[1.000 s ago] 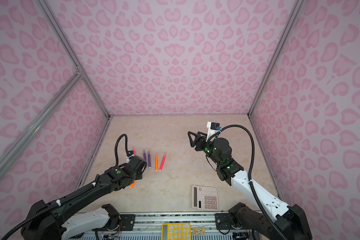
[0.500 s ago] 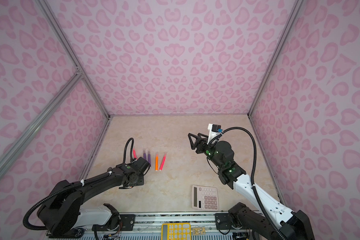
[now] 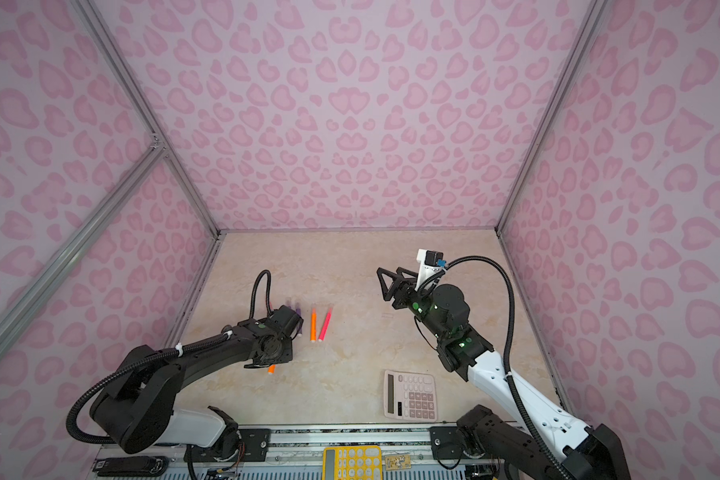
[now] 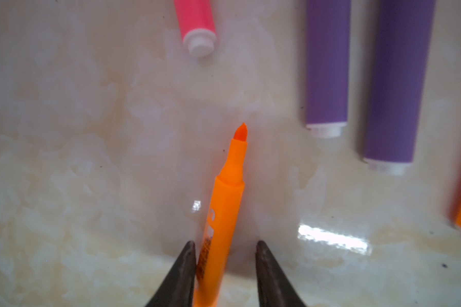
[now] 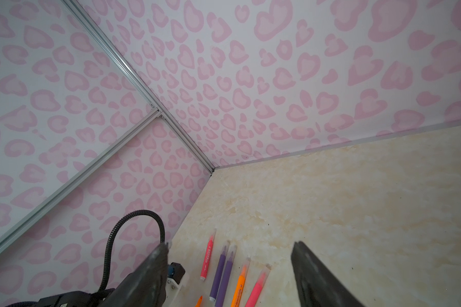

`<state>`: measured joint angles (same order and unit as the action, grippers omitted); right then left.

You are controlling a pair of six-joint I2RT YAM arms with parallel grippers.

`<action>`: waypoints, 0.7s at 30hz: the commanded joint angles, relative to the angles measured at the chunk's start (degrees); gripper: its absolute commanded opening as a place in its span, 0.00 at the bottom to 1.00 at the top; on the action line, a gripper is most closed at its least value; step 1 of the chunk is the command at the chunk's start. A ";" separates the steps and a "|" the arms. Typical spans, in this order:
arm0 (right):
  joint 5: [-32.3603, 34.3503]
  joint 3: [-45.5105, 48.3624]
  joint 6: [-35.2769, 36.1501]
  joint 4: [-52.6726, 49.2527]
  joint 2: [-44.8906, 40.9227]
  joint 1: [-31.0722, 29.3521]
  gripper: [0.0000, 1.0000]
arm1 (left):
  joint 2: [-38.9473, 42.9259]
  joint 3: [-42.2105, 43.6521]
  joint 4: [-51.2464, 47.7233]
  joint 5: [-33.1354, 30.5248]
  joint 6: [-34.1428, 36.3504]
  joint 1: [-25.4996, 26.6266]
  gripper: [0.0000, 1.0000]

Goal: Insert the pens into the pen caps
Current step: 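Grasp the uncapped orange marker on the table with the left gripper, then lift the orange marker tip-up toward the right gripper with the left gripper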

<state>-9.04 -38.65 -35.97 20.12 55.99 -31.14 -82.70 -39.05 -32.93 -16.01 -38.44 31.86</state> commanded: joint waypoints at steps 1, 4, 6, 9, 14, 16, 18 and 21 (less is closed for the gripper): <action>0.16 0.60 0.24 1.54 -0.25 -0.01 0.74 | -0.68 0.71 -1.67 4.48 1.27 -0.13 0.25; 0.21 0.62 0.24 1.55 -0.46 -0.03 0.74 | -1.14 0.69 -1.31 5.10 1.54 -0.13 0.15; 0.34 0.77 0.21 1.59 -0.51 -0.07 0.74 | -1.35 0.62 -1.01 5.54 1.76 -0.13 0.11; 0.60 0.94 0.32 1.58 -0.70 -0.07 0.74 | -1.59 0.64 0.02 7.20 2.40 0.08 0.04; 1.82 1.10 0.70 1.43 -0.77 0.01 0.75 | 2.36 1.04 1.13 5.76 0.86 3.38 0.04; 2.07 1.12 0.80 1.37 -0.77 0.00 0.75 | 5.88 0.66 1.32 4.42 0.12 4.73 0.04; 2.35 1.06 0.84 1.33 -0.71 -0.09 0.75 | 9.68 -0.40 1.86 3.02 0.24 6.05 0.04; 3.07 1.10 0.81 1.24 -0.53 0.02 0.75 | 13.90 -3.30 3.70 2.35 1.65 7.38 0.03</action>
<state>-7.05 -38.00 -35.73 20.21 55.27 -31.14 -71.13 -40.18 -31.57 -12.60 -37.32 38.52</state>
